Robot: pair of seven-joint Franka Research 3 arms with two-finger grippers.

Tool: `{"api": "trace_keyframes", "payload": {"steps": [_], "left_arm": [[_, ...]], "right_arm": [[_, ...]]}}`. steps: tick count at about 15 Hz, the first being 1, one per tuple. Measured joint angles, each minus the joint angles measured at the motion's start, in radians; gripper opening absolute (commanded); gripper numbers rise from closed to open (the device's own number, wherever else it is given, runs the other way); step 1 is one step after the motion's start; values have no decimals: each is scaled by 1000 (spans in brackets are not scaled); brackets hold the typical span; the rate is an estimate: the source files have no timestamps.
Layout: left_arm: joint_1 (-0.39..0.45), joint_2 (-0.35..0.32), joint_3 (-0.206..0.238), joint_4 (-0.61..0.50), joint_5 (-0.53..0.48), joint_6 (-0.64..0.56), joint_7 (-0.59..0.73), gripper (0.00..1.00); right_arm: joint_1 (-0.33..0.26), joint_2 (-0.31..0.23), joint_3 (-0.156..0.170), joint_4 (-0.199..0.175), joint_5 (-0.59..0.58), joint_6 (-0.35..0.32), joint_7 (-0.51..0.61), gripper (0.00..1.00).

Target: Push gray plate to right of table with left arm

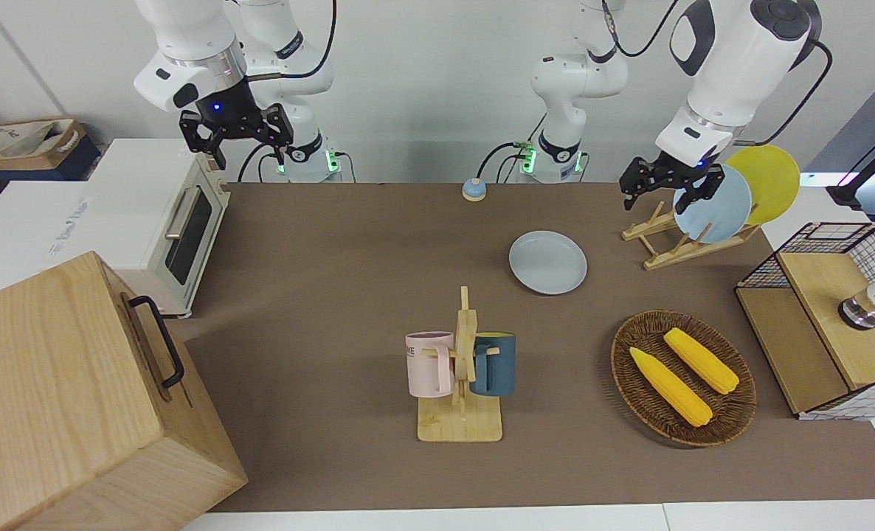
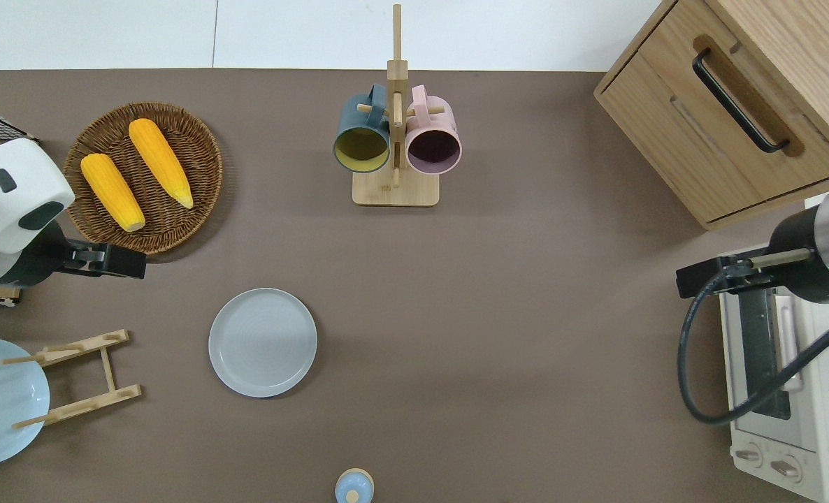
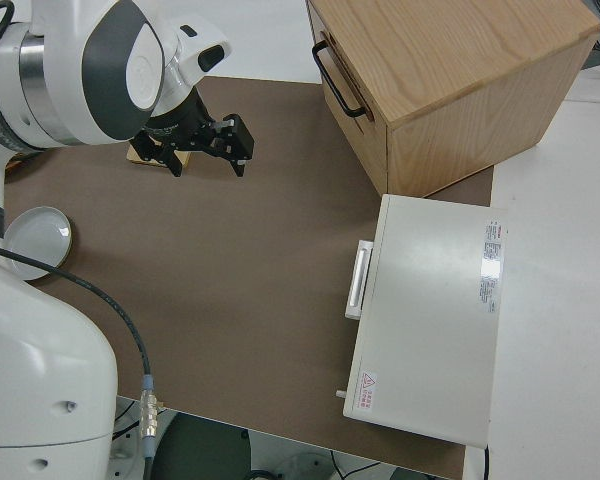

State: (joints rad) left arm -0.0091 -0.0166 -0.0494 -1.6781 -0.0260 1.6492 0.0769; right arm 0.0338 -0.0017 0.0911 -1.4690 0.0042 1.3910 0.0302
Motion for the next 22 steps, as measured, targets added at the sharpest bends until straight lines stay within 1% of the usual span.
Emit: {"api": "trace_keyframes", "payload": {"steps": [5,15,19,21,22], "left_arm": [[1,0,10,0,0,-2,-3,993],[0,2,4,-16,0,-37,-19,993],[0,-4,6,-70,-8,-24,-24,993],[0,-21,7,-131,-13,30,-25,993],[0,-38,7,-179,-14,74,-25,993]], "right_arm": [[0,0,0,0,0,0,0,983],[0,0,0,0,0,0,0,983],[0,0,0,0,0,0,0,983],[0,0,0,0,0,0,0,983],[0,0,0,0,0,0,0,983]]}}
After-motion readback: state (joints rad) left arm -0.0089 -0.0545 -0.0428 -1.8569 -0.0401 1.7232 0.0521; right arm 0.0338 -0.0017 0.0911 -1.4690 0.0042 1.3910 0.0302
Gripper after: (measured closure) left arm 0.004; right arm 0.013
